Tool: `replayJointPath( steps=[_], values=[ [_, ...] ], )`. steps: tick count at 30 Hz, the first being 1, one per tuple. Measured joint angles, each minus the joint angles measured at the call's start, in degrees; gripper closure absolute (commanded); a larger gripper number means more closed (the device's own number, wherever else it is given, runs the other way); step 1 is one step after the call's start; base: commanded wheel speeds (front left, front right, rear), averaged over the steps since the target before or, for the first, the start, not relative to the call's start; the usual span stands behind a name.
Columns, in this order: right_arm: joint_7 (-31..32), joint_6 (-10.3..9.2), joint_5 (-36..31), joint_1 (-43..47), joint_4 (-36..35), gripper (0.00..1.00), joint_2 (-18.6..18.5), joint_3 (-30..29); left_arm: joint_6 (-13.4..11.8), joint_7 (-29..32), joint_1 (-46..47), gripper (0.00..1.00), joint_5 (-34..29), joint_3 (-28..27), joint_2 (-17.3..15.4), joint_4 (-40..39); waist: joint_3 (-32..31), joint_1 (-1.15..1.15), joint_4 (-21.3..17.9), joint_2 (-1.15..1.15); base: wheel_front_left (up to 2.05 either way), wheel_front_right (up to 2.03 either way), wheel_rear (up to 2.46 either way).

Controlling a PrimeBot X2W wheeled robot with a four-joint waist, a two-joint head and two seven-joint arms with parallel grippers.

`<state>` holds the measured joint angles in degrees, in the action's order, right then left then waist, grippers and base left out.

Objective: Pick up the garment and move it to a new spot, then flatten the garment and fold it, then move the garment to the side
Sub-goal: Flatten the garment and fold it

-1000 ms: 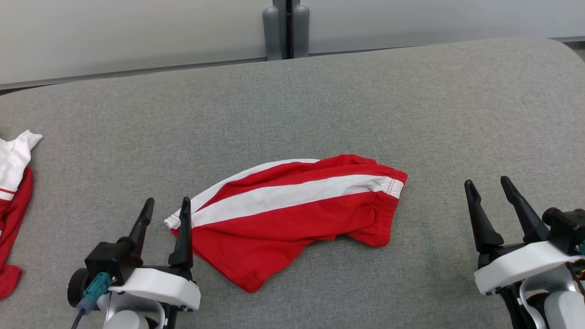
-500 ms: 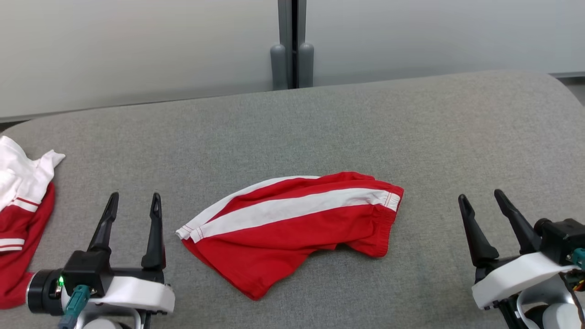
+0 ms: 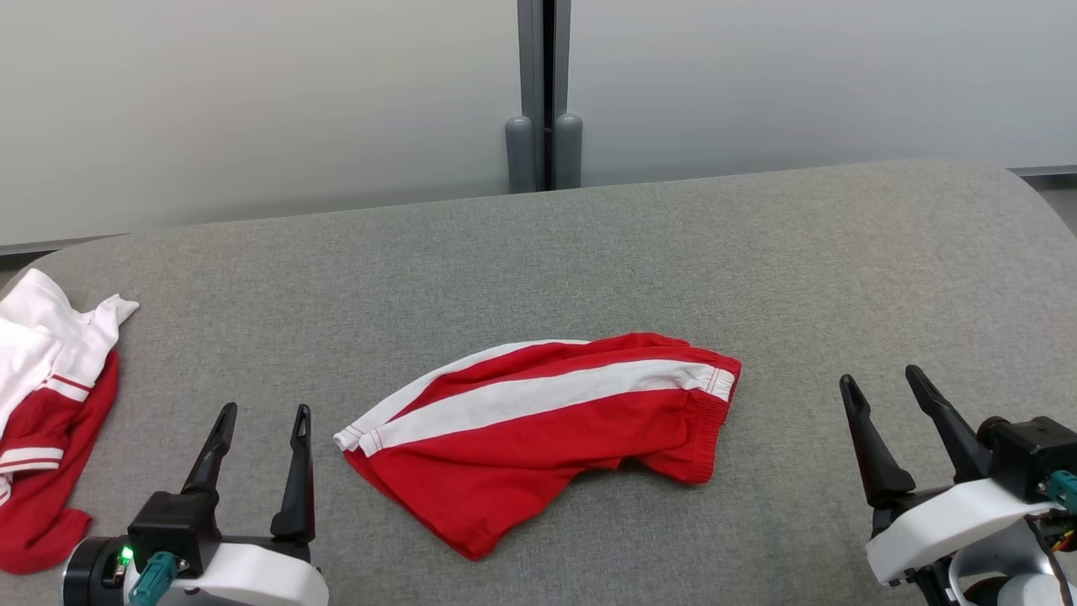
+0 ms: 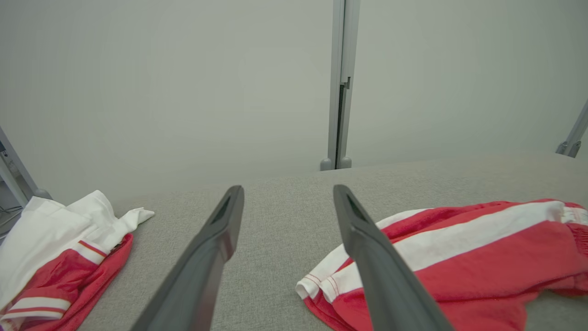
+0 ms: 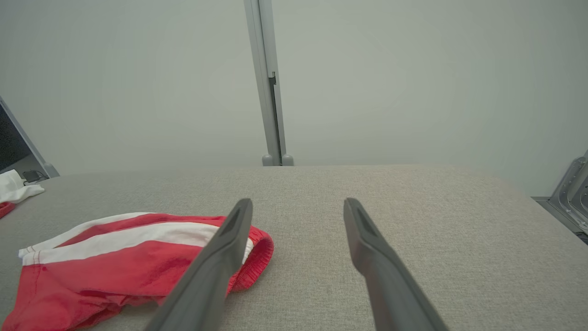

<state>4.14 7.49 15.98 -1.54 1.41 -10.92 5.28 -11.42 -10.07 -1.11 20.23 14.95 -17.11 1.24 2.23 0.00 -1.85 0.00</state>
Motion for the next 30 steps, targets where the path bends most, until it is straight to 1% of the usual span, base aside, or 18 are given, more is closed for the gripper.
replayJointPath(
  steps=[10, 15, 17, 20, 25, 30],
  values=[
    [0.25, 0.0, -0.07, 0.14, -0.35, 0.0, 0.41, -0.51, -0.35, 1.11, -0.27, 0.0, 0.16, 0.97, -0.05, -0.51, 0.24, 0.0, 0.24, 0.0, 0.0, 0.0, 0.0],
    [0.34, 0.0, -0.05, -0.16, -0.46, 0.0, 0.43, -0.02, 3.76, 5.26, 2.61, 0.0, 1.57, 5.26, 1.42, 1.69, 1.48, 0.0, 0.35, 0.0, 0.0, 0.0, 0.0],
    [0.33, 0.0, 0.0, -0.69, -0.48, 0.0, 0.38, 0.47, 5.3, 7.22, 3.83, 0.0, 2.79, 6.75, 2.41, 3.87, 2.15, 0.0, 0.19, 0.0, 0.0, 0.0, 0.0],
    [0.22, 0.0, 0.21, -1.17, -0.37, 0.0, 0.33, 1.01, 7.24, 9.03, 5.43, 0.0, 5.11, 7.51, 3.77, 8.43, 3.26, 0.0, -0.29, 0.0, 0.0, 0.0, 0.0],
    [-0.15, 0.0, 0.69, -1.93, 0.13, 0.0, 0.1, 1.24, 8.91, 9.55, 8.81, 0.0, 7.15, 7.22, 4.79, 16.19, 5.34, 0.0, -1.3, 0.0, 0.0, 0.0, 0.0],
    [-0.63, 0.0, 1.22, -2.69, 0.52, 0.0, -0.18, 1.33, 9.28, 8.47, 12.28, 0.0, 8.14, 5.78, 5.09, 22.69, 7.38, 0.0, -2.25, 0.0, 0.0, 0.0, 0.0]
  ],
)
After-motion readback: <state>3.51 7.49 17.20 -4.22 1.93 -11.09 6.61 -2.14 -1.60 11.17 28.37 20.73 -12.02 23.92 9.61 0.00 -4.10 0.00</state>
